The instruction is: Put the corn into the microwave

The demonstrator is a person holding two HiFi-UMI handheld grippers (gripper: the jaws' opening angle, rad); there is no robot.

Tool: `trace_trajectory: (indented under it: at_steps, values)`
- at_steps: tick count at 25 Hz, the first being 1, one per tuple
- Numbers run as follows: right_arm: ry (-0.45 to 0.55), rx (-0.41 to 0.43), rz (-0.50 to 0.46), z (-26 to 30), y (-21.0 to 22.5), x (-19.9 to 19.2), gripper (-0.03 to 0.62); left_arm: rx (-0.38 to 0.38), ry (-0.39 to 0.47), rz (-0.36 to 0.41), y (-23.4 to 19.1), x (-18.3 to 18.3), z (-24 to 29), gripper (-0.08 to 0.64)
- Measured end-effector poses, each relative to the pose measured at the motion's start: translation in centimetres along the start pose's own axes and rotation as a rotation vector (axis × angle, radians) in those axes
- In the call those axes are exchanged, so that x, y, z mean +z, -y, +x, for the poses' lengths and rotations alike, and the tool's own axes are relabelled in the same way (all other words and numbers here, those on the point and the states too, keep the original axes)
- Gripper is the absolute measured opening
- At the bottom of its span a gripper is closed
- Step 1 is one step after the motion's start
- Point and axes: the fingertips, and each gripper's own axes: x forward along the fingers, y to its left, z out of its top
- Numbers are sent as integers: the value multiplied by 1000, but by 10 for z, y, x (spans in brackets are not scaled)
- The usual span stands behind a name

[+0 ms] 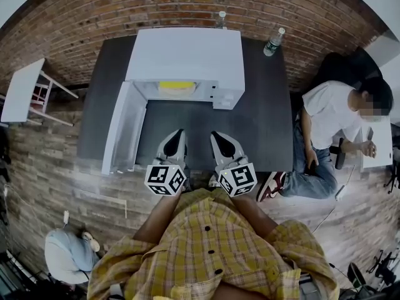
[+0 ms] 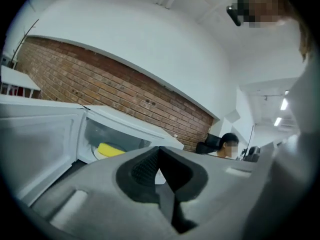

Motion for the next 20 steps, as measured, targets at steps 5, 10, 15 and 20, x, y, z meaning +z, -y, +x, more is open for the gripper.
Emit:
trace_trajectory:
  at_steps: [5, 10, 15, 20]
  values:
    - [-6, -3, -4, 1, -1, -2, 5, 19, -10, 83, -1, -3, -3, -3]
    - [0, -9, -11, 2, 0, -1, 5, 23, -6, 168, 2, -2, -4, -3]
    - [5, -15, -12, -1, -1, -2, 3, 29, -14, 187, 1, -7, -7, -3]
    - [-1, -16, -13, 0, -2, -3, 4, 37, -21, 213, -2, -7, -9, -3]
